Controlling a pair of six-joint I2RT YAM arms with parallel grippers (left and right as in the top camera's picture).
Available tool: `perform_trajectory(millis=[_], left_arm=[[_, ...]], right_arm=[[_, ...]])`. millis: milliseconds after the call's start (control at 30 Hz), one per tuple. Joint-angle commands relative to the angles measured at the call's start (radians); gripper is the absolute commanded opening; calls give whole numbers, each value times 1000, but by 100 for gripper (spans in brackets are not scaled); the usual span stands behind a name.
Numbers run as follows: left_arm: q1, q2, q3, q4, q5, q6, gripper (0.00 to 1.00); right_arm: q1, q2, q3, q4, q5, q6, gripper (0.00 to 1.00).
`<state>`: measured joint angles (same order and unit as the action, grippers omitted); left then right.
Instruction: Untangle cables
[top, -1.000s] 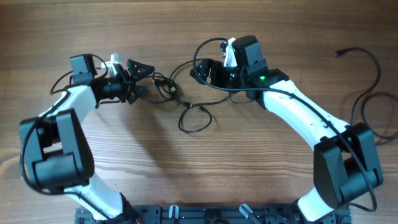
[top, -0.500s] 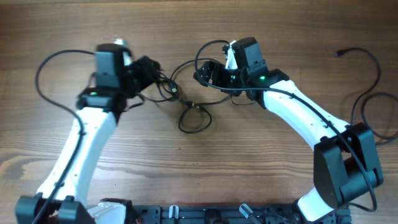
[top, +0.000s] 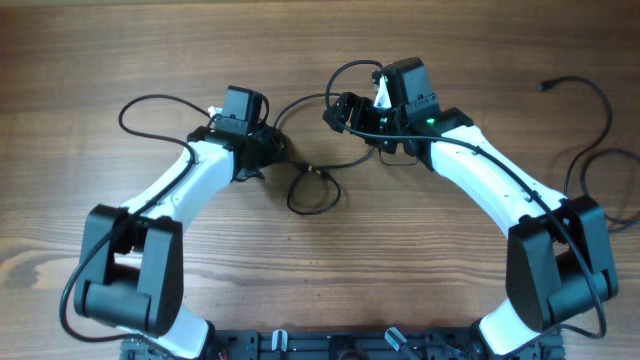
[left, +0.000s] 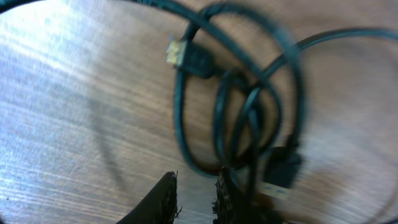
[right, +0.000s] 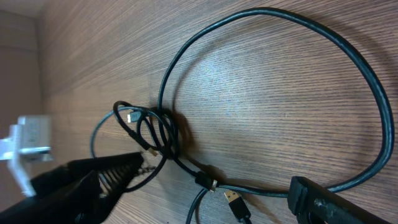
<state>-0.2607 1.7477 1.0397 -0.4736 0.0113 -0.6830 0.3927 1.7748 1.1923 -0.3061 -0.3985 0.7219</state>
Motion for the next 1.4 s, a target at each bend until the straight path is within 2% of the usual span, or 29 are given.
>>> perform_trajectory(millis=[0, 133, 300, 467, 833, 867, 900, 933, 1067, 1100, 1233, 1367], left_arm=[[0, 20, 2, -32, -25, 24, 23], [2, 20, 2, -43, -55, 32, 22], [19, 19, 2, 48, 21, 19, 31], [41, 20, 2, 108, 37, -79, 32], [21, 121, -10, 127, 25, -89, 32], [21, 121, -10, 127, 25, -89, 25], [21, 121, -9, 130, 25, -89, 12], [23, 121, -9, 130, 25, -89, 4], [41, 97, -9, 93, 26, -88, 4], [43, 84, -9, 85, 40, -67, 4], [45, 27, -7, 119, 193, 227, 4], [45, 23, -7, 133, 300, 358, 4]], right_arm=[[2, 23, -7, 3, 17, 11, 100], [2, 23, -7, 3, 18, 11, 100], [2, 23, -7, 3, 18, 11, 100], [2, 23, -7, 3, 18, 11, 100], [2, 23, -7, 3, 18, 11, 100], [2, 23, -7, 3, 18, 11, 100], [2, 23, -7, 3, 18, 11, 100], [2, 23, -7, 0, 18, 13, 99], [2, 23, -7, -2, 1, 14, 95], [2, 23, -7, 3, -22, 11, 98], [2, 25, -7, 16, -91, 5, 99], [3, 50, -7, 22, -127, 13, 99]])
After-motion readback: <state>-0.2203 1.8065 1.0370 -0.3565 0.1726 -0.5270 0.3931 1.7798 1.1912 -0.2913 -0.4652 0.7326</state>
